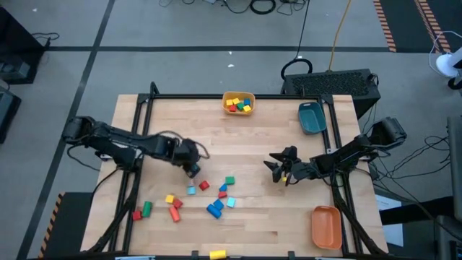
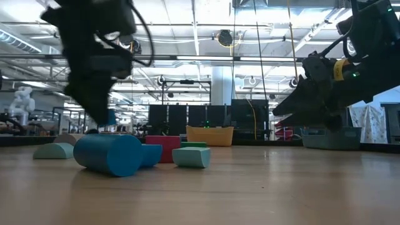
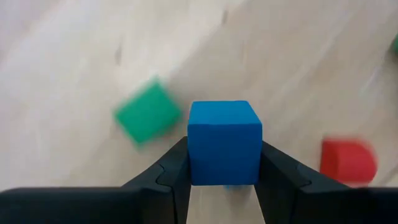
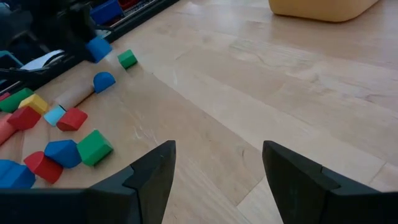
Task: Sort blocks by size
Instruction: Put the blue square block into the yellow bin
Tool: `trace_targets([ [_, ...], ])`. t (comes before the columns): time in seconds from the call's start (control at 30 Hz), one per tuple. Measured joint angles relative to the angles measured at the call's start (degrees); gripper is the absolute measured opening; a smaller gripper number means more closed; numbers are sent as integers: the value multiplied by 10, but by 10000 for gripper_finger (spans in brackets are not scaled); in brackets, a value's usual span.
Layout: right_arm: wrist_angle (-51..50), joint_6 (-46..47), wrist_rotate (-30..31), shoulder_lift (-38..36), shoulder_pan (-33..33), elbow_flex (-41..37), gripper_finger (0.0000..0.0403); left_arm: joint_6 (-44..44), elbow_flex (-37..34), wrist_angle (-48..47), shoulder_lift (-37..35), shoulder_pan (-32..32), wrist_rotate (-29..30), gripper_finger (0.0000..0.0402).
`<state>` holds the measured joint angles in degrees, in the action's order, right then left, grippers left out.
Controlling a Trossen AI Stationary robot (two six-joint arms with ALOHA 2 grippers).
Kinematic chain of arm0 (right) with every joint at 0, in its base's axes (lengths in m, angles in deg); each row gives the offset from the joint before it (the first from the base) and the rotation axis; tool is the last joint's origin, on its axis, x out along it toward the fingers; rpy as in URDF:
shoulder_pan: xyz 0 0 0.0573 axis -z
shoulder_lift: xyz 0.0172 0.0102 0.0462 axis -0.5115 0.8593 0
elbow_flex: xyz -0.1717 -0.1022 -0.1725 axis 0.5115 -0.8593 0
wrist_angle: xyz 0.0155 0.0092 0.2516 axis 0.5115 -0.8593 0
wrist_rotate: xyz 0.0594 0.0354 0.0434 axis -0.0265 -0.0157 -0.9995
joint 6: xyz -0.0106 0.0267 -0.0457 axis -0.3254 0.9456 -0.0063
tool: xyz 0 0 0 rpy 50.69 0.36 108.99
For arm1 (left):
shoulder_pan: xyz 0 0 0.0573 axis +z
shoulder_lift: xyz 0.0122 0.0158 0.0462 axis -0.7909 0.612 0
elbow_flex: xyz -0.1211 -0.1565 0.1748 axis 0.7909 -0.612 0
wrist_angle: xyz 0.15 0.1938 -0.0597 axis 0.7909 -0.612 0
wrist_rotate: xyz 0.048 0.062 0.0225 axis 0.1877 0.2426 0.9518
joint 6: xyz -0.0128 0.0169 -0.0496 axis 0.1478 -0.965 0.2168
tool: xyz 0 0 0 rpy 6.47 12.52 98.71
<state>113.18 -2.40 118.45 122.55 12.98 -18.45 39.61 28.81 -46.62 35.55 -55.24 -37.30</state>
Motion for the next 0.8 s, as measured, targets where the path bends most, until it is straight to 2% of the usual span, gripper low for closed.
trace_targets([
  [0.37,0,2,0,0,0,0,228,-149,0,192,18,130,0,137],
  [0.53,-2,2,3,0,0,0,228,-195,0,318,68,181,-4,137],
  [0.63,-1,4,3,0,0,0,228,-211,6,395,107,212,-29,137],
  [0.8,-1,9,3,0,0,0,228,-260,64,408,174,251,-39,137],
])
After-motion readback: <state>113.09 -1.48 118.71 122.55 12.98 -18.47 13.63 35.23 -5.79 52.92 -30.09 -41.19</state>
